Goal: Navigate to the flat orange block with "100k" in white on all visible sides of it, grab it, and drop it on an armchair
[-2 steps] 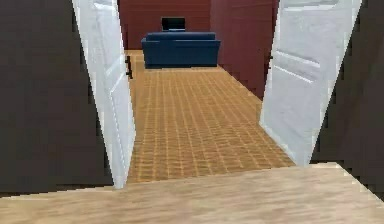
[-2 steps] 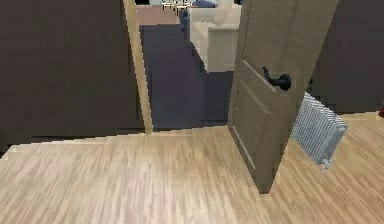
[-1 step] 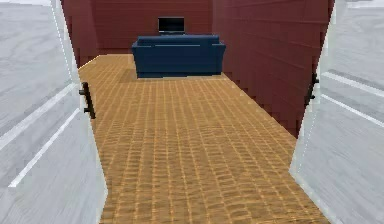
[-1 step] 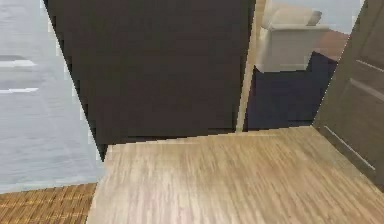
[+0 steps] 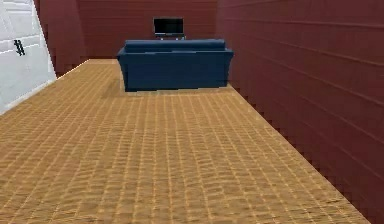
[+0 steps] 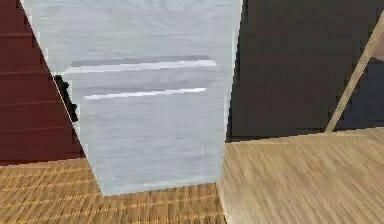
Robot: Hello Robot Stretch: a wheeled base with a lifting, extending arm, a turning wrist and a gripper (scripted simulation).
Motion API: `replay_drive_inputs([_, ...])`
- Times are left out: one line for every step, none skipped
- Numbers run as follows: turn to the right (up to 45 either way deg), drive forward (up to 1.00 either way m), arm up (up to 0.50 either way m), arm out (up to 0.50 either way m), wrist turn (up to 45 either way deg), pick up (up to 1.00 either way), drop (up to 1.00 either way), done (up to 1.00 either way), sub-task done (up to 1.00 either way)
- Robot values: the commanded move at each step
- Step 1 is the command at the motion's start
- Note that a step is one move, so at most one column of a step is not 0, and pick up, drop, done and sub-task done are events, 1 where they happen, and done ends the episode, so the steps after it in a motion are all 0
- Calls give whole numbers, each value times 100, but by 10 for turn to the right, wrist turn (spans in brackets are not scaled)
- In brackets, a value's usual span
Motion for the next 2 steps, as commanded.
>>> replay_drive_inputs([0, 65, 0, 0, 0, 0, 0, 0, 0])
replay_drive_inputs([-330, 0, 0, 0, 0, 0, 0, 0, 0])
